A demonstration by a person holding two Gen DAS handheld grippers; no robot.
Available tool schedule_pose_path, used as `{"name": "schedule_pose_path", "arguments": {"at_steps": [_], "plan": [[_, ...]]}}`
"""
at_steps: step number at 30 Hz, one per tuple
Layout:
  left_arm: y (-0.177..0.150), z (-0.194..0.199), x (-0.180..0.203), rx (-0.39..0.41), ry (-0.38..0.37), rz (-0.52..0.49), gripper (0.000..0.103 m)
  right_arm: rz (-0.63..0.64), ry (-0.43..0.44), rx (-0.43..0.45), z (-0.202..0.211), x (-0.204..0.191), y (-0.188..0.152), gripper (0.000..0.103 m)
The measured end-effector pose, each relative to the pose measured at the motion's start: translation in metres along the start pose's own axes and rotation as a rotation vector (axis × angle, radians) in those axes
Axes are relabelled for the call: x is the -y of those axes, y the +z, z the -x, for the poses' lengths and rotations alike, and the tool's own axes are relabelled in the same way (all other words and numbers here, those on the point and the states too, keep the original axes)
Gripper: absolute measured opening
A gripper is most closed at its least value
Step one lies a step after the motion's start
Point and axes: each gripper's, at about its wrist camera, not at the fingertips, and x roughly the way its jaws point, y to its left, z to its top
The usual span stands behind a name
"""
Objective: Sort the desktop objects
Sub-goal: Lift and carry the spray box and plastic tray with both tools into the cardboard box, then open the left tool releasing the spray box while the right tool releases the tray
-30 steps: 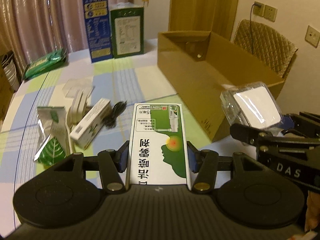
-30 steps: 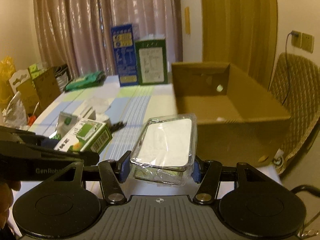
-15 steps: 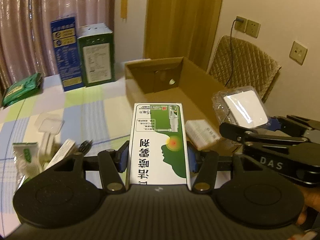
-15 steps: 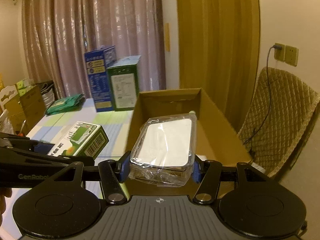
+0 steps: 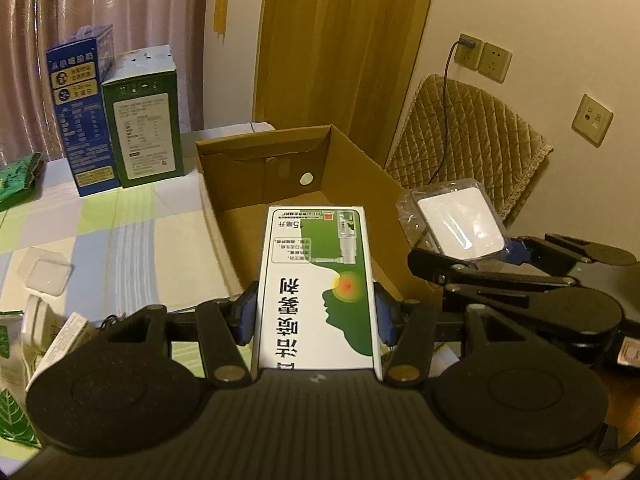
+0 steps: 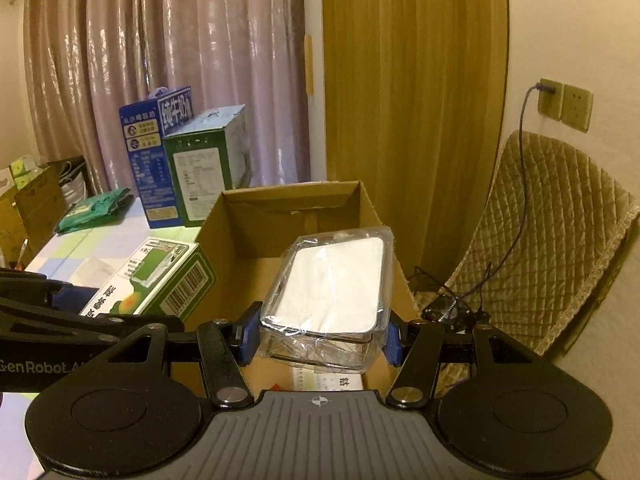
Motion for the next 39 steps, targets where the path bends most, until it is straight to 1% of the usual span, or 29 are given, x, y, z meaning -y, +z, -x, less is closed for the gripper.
{"name": "schedule_pose_path", "arguments": {"at_steps": [10,16,17,27,35,36,37,39], "plan": [[0.004,-0.027,-0.009,-0.029,-0.004,0.028,0.050,-0.001,0.001,-0.029,-0.026,0.011,0.000,0.055],[0.008,-0.038,-0.012,-0.027,-0.020,0.044,0.051,-0.009,-0.002,-0.036,-0.035,0.016,0.000,0.055],[0.008,-0.039,-0.013,-0.025,-0.015,0.049,0.048,-0.009,-0.003,-0.036,-0.036,0.017,0.000,0.055],[0.005,-0.027,-0.027,-0.002,0.002,0.067,0.048,-0.014,-0.003,-0.042,-0.039,0.017,-0.002,0.055],[-0.002,-0.016,-0.039,0.007,0.015,0.091,0.048,-0.020,0.036,-0.034,-0.042,0.008,0.002,0.055],[-0.002,-0.015,-0.041,0.008,0.016,0.094,0.048,-0.025,0.049,-0.030,-0.043,0.007,0.003,0.056],[-0.003,-0.013,-0.042,0.009,0.016,0.095,0.048,-0.030,0.063,-0.029,-0.044,0.007,0.004,0.064],[-0.005,-0.011,-0.045,0.009,0.020,0.099,0.048,-0.038,0.062,-0.013,-0.042,0.006,0.005,0.074]]}}
